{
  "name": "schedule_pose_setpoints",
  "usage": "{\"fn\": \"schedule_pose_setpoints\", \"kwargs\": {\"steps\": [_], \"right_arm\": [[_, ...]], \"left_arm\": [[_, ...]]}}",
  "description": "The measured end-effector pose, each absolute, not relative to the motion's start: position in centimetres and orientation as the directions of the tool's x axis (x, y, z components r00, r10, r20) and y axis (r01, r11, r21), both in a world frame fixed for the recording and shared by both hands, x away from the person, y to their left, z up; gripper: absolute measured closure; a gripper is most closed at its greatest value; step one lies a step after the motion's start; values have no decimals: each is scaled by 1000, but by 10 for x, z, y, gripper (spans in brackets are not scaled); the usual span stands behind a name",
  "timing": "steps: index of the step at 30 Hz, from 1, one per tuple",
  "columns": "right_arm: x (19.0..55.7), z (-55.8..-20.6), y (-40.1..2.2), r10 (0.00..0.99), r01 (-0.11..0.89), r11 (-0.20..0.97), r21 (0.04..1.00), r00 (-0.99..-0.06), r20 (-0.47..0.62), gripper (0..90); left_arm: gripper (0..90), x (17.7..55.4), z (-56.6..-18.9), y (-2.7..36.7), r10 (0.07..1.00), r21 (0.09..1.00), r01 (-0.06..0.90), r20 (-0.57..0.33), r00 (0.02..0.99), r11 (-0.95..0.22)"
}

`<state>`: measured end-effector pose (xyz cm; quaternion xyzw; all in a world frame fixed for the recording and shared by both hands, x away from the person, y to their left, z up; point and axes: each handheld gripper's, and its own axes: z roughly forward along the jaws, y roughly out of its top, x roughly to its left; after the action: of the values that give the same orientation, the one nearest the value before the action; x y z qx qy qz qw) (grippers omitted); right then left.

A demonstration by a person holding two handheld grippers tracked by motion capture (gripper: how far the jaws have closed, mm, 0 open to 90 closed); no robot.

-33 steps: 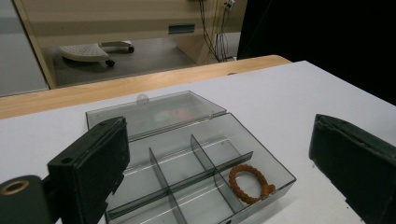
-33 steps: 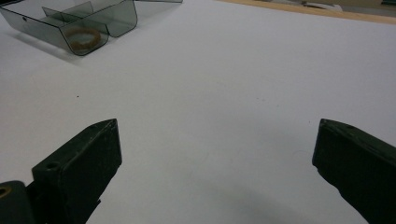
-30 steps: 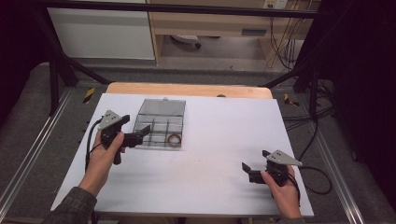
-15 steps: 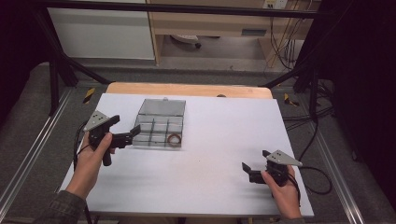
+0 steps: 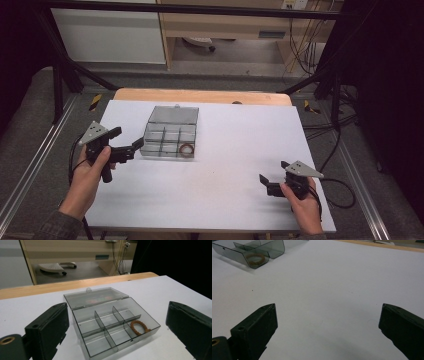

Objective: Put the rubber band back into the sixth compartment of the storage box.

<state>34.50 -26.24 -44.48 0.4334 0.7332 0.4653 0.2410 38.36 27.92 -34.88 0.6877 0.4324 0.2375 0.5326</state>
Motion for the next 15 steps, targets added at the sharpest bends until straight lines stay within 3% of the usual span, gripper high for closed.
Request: {"fn": "schedule_pose_setpoints", "kwargs": {"steps": [15], "right_arm": [[345,-445,-263,860,412,194,890,-508,48,32]], "left_arm": [[50,359,-349,290,857,939,329,-84,508,-103]]}}
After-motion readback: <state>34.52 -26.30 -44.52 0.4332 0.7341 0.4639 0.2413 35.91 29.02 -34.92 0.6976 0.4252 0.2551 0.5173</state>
